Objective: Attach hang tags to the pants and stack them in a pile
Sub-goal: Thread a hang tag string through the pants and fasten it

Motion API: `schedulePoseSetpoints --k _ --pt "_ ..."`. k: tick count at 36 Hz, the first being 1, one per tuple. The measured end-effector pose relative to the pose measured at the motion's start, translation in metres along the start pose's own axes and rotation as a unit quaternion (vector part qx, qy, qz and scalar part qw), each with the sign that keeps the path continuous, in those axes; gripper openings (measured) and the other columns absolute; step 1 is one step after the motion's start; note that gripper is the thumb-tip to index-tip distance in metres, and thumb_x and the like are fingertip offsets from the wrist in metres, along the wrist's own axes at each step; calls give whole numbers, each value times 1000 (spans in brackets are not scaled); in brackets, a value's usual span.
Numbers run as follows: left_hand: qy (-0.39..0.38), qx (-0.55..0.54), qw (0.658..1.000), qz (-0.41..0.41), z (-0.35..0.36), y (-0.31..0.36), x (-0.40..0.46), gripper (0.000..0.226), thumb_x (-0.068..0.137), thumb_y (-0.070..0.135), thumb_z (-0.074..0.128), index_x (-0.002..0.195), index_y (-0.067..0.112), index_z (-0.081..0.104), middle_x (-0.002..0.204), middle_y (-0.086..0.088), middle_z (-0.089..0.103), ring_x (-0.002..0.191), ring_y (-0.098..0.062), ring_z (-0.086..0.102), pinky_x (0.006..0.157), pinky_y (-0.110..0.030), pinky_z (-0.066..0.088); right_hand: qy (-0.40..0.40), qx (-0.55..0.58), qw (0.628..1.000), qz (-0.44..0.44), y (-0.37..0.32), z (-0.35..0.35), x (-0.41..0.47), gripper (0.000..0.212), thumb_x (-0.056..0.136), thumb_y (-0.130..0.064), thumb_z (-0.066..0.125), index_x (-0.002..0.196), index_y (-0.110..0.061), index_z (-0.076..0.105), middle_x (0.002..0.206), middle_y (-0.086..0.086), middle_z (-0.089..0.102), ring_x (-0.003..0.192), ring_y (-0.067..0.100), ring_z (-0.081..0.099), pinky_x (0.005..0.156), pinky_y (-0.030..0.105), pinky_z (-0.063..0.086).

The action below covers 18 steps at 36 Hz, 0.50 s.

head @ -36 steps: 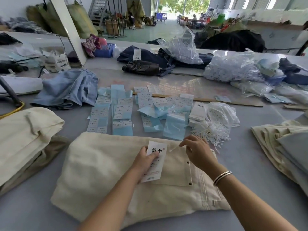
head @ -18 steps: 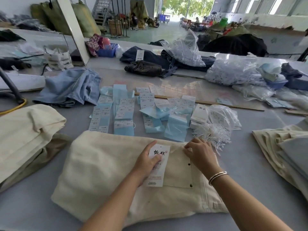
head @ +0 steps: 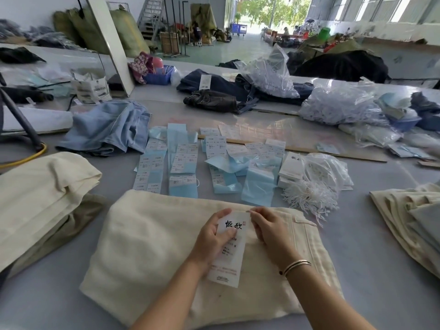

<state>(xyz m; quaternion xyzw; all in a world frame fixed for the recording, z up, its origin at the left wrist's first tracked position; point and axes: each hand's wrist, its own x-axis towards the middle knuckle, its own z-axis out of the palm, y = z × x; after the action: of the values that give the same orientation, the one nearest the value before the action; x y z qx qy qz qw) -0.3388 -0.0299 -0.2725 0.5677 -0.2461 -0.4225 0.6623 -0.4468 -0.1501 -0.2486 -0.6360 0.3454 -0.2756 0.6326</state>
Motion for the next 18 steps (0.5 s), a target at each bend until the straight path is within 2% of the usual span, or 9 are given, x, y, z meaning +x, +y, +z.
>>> schedulePoseSetpoints --k 2,6,9,11,18 --pt "-17 -19 1000 -3 -3 1 -2 45 87 8 67 123 33 57 98 -10 73 76 -20 69 62 -30 54 -26 -46 998 -26 0 4 -1 13 92 -6 57 84 -7 67 52 -10 50 45 0 37 44 12 30" --pt "-35 -54 998 -13 -6 2 -2 48 76 19 71 119 38 61 98 -11 72 74 -20 68 59 -30 54 -18 -58 997 -50 1 5 -2 15 92 -2 56 85 -5 69 54 -11 54 49 0 41 49 13 34" --pt "-49 -45 998 -20 -7 0 -1 46 76 21 71 117 41 62 99 -10 72 75 -22 69 61 -31 54 -47 -78 993 -78 1 8 -6 16 91 0 56 87 -4 71 78 5 70 67 6 59 63 18 47" --pt "-55 -41 997 -22 -6 0 0 45 76 20 71 116 40 62 98 -9 72 75 -22 69 62 -31 54 -40 -74 993 -86 1 8 -7 15 91 1 56 88 -1 71 85 14 70 73 10 62 67 22 50" --pt "-62 -10 998 -10 -3 1 -1 44 76 21 71 115 39 62 97 -10 72 76 -25 69 62 -34 55 -46 -82 992 -87 3 8 -8 23 87 4 60 84 -17 69 80 0 71 73 11 67 68 25 54"
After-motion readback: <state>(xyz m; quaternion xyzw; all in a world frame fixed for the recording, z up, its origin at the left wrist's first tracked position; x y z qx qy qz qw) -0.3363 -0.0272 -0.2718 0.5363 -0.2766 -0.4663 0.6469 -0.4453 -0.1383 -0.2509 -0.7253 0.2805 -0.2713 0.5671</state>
